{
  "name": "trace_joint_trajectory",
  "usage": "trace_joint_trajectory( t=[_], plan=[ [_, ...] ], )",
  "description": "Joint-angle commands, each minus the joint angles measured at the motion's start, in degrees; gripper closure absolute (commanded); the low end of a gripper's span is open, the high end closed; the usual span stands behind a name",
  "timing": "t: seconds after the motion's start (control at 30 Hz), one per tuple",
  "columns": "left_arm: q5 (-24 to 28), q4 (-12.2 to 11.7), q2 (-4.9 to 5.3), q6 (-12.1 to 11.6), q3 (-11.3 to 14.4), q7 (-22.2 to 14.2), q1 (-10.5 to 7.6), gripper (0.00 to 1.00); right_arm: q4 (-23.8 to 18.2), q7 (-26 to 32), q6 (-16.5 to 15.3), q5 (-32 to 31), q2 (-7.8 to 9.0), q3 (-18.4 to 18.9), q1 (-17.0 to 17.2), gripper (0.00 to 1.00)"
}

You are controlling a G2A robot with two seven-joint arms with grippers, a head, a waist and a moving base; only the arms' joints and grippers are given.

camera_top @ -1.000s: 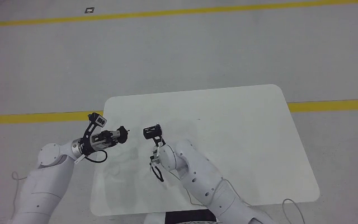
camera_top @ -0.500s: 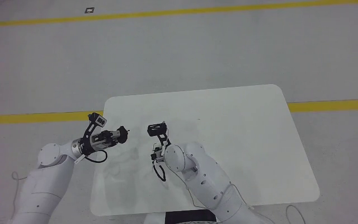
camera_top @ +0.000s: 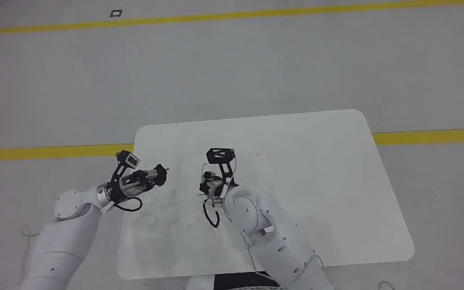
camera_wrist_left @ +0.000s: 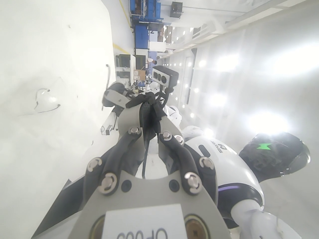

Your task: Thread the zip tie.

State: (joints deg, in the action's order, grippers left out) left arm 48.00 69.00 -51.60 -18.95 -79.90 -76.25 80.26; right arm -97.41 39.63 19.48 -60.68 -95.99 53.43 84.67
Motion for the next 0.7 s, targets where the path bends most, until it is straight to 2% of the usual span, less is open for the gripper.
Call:
trace_joint_trajectory(
  t=[0.0,0.17,0.3,0.6,0.67],
  plan=[
    [-0.30,-0.81,-0.24,-0.53,0.98,0.22,-0.29,1.00,-0.64,-6.35,0.00,2.22,0.87,-1.05,1.20,1.00],
    [-1.41,-1.45,-0.93,-0.53,3.16,0.63,-1.00,1.00,-0.66,-18.19,0.00,5.62,1.87,-3.66,1.39,1.00],
    [-0.61,-1.72,-1.65,-0.53,4.30,1.11,-1.23,1.00,-0.85,-27.46,0.00,8.26,2.34,-6.18,0.28,1.00],
    [-0.69,-1.58,-1.74,-0.53,4.32,1.32,-1.36,1.00,-0.59,-27.72,-0.63,7.69,2.48,-6.23,0.24,1.00],
    [-1.11,-1.28,-1.86,0.32,4.84,3.15,-1.16,1.00,-0.55,-32.21,-0.84,4.99,2.78,-6.30,0.85,1.00]
  ],
)
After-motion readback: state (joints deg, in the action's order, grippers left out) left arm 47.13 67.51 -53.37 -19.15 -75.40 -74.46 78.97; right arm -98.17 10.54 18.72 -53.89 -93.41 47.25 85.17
